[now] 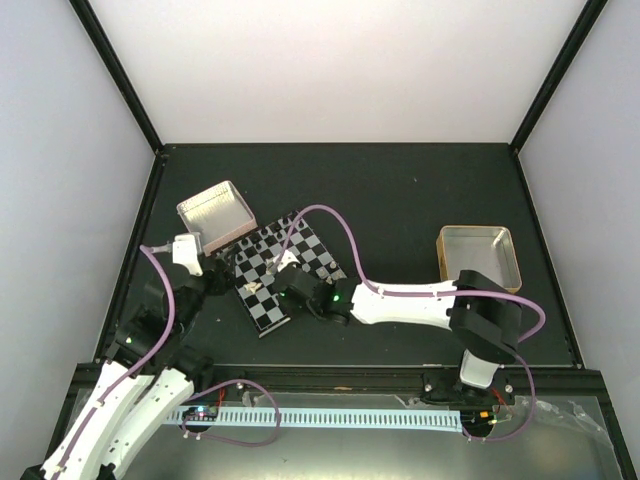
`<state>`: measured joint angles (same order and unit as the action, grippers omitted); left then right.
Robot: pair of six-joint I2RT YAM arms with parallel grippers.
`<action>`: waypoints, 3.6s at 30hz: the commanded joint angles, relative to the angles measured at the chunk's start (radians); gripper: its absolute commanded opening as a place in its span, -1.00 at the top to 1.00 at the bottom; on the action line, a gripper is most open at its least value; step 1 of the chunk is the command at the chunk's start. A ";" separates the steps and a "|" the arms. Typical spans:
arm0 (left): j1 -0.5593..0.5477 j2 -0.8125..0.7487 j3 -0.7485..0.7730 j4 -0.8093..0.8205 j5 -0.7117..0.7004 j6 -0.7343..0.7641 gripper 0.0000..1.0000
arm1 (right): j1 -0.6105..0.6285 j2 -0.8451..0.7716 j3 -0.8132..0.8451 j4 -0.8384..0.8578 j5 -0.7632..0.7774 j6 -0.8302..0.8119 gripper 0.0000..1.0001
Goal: Set up the chess pieces on the board
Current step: Place the chess piece on the chessboard, then pick up the chess piece from the chessboard.
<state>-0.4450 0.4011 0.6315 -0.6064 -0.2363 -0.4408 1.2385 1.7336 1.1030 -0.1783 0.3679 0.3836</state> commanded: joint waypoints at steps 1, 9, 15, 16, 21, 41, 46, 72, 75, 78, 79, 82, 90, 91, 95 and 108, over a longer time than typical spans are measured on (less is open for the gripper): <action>-0.001 -0.016 0.016 -0.035 -0.055 -0.023 -0.55 | -0.017 0.004 0.104 -0.136 -0.065 0.047 0.35; -0.001 -0.029 0.007 -0.092 -0.083 -0.088 -0.54 | -0.056 0.119 0.296 -0.342 -0.212 0.083 0.53; -0.001 -0.062 -0.001 -0.100 -0.097 -0.093 -0.54 | -0.057 0.240 0.462 -0.545 -0.230 0.111 0.57; -0.001 -0.066 -0.004 -0.098 -0.100 -0.093 -0.54 | -0.057 0.251 0.471 -0.557 -0.229 0.121 0.59; -0.001 -0.083 -0.012 -0.097 -0.114 -0.104 -0.54 | -0.057 0.304 0.513 -0.600 -0.231 0.149 0.66; 0.000 -0.087 -0.016 -0.091 -0.104 -0.102 -0.54 | -0.056 0.436 0.640 -0.643 -0.157 0.189 0.43; -0.001 -0.083 -0.018 -0.089 -0.101 -0.101 -0.54 | -0.056 0.452 0.651 -0.639 -0.104 0.186 0.43; -0.001 -0.072 -0.018 -0.091 -0.113 -0.105 -0.54 | -0.131 0.429 0.660 -0.491 -0.172 0.210 0.19; -0.001 -0.069 -0.018 -0.091 -0.113 -0.105 -0.54 | -0.143 0.438 0.674 -0.486 -0.164 0.208 0.15; -0.001 -0.068 -0.018 -0.090 -0.113 -0.104 -0.54 | -0.154 0.454 0.692 -0.486 -0.155 0.209 0.13; -0.001 -0.068 -0.018 -0.090 -0.113 -0.104 -0.54 | -0.158 0.460 0.700 -0.487 -0.156 0.208 0.13; -0.001 -0.067 -0.018 -0.091 -0.113 -0.103 -0.54 | -0.165 0.483 0.726 -0.496 -0.155 0.204 0.16; -0.001 -0.068 -0.018 -0.092 -0.113 -0.103 -0.54 | -0.168 0.528 0.759 -0.534 -0.137 0.202 0.49; -0.001 -0.067 -0.018 -0.092 -0.112 -0.104 -0.54 | -0.168 0.533 0.765 -0.541 -0.129 0.204 0.51; -0.001 -0.067 -0.018 -0.090 -0.109 -0.103 -0.54 | -0.169 0.541 0.763 -0.551 -0.092 0.209 0.54; 0.000 -0.064 -0.019 -0.090 -0.107 -0.103 -0.54 | -0.178 0.566 0.780 -0.549 -0.082 0.202 0.77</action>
<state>-0.4450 0.3294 0.6125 -0.6922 -0.3336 -0.5365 1.0668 2.2944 1.8584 -0.7246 0.2520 0.5850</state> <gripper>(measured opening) 0.771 0.143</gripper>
